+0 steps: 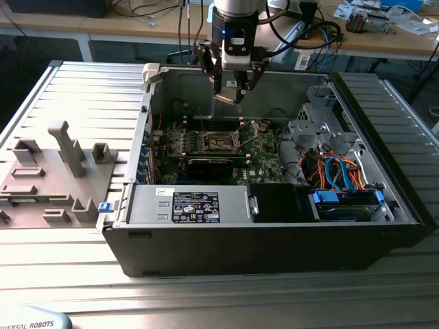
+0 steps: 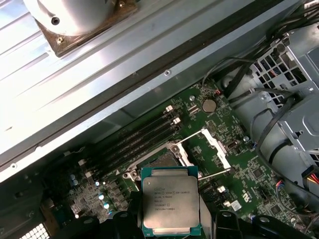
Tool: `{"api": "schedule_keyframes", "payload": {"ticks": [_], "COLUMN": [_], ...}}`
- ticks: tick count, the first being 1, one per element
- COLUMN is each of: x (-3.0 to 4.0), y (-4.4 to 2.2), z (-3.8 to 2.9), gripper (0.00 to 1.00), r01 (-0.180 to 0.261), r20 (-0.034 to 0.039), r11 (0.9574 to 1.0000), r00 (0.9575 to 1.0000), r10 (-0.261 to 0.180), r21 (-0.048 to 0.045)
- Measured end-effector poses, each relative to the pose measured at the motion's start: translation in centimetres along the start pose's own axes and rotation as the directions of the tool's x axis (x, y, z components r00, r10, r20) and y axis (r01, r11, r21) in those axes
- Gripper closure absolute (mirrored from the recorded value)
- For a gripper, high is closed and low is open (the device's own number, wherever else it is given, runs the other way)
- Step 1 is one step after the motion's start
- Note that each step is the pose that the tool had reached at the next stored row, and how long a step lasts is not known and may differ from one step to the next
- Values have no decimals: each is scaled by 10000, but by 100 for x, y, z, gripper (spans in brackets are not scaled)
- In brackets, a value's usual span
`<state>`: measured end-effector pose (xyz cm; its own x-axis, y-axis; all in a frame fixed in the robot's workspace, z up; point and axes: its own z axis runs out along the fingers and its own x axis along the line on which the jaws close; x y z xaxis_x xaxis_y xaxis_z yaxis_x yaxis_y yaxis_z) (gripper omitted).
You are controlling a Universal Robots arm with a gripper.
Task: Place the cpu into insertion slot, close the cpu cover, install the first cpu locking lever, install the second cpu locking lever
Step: 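Place the cpu into insertion slot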
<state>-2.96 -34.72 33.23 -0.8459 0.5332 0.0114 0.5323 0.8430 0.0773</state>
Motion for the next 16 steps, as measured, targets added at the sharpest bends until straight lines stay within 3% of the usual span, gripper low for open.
{"api": "schedule_keyframes", "payload": {"ticks": [16], "x": [0], "y": [0], "z": [2], "gripper": [46], "r01": [-226], "r20": [18], "r11": [9997], "r00": [9997], "r10": [226], "r21": [-2]}}
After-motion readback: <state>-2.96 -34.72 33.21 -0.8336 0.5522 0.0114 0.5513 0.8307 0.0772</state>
